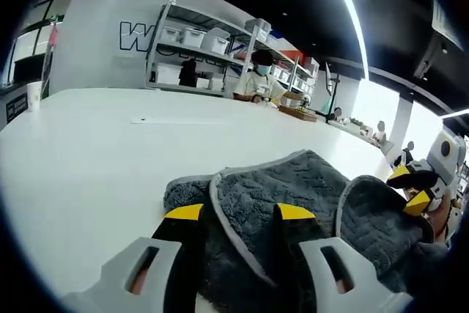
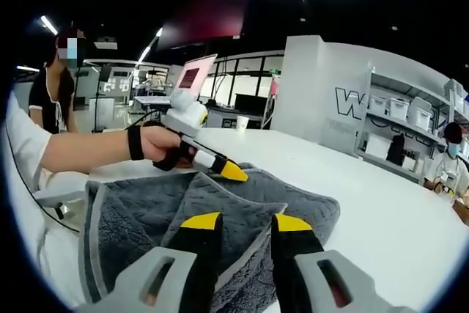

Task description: Open the folded towel by lifting each exposed corner and separating the folded layers until the towel lies flat within the target outline without major curled edges

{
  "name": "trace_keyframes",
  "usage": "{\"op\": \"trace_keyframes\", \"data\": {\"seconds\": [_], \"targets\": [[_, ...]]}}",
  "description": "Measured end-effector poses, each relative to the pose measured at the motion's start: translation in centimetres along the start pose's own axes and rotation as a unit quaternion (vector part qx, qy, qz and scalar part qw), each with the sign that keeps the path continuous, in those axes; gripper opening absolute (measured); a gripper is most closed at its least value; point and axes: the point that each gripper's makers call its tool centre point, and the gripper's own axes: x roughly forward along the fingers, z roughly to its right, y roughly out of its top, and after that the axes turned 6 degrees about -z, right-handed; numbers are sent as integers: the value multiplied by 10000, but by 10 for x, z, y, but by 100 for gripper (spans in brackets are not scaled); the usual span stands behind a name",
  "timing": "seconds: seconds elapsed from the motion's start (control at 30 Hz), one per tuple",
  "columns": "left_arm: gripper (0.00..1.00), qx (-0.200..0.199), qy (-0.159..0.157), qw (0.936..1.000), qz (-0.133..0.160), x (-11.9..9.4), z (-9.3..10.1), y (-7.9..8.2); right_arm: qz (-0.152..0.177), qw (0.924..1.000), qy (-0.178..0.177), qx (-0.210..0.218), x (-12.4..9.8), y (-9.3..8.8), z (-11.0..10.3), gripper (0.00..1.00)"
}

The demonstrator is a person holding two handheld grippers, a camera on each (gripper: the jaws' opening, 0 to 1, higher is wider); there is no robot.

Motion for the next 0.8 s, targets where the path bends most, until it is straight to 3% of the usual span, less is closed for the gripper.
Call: {"op": "trace_keyframes", "data": {"seconds": [0.53, 0.8], "targets": [[35, 72, -37, 10000, -38, 9, 4, 4, 65, 9999, -62, 85, 3, 2, 7, 23], [28, 94, 10, 9999, -42, 11, 1, 5, 123, 9997, -101, 211, 6, 5, 13, 25]]}}
